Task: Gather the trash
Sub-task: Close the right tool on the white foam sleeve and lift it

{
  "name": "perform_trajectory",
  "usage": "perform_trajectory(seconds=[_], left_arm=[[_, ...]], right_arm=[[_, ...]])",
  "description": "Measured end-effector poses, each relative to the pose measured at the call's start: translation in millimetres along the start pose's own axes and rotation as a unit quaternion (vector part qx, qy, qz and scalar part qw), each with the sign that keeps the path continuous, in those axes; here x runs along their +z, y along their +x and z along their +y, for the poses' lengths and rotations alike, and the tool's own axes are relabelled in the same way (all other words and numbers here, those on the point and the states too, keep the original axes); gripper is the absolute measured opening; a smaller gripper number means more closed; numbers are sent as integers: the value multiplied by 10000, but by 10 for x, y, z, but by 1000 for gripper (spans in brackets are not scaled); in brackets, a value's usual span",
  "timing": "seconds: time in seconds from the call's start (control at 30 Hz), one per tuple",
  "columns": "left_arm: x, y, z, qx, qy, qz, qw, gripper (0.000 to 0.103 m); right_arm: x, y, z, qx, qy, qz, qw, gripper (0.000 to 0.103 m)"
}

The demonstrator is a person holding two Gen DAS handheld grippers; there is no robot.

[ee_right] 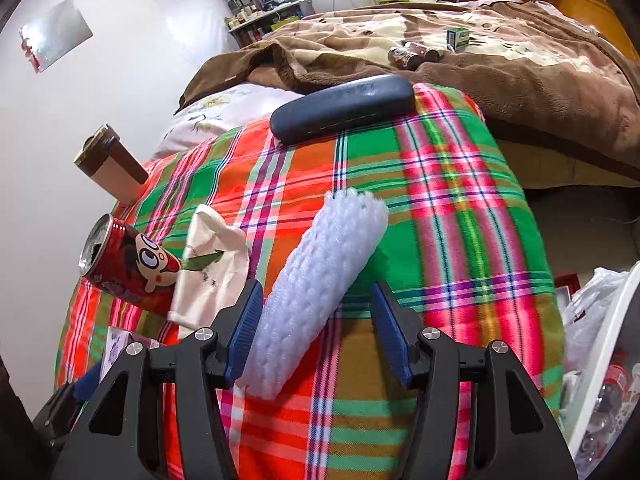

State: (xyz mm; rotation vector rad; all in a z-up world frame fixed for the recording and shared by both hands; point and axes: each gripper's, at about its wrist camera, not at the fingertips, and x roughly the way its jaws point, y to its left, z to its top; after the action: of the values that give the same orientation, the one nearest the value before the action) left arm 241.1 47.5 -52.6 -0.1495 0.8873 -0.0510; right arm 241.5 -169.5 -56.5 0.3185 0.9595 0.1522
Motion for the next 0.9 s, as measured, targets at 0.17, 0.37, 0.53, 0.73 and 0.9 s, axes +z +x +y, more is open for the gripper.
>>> perform_trajectory(seconds=[0.17,0.37,0.53,0.73,0.9], left_arm=[[-18,36,31,-120,-85,72,9999,72],[-41,38,32,-191,-133,78,9997,59],[-55,0,20,-195,-103,26,9998,58],[-101,-119,-39,-192,19,-105,9998,58],[-177,-234,-75,-243,53,-163,9996,58]], right_arm=[[-18,11,12,91,24,-23,10000,57],[-67,-18,34,274,8,20,9996,32],[-114,-110,104,328,-212,-60,9992,25],[-162,-246,79,470,-212,-115,9986,23],[-245,-349,93,541,-254,-57,9982,23]])
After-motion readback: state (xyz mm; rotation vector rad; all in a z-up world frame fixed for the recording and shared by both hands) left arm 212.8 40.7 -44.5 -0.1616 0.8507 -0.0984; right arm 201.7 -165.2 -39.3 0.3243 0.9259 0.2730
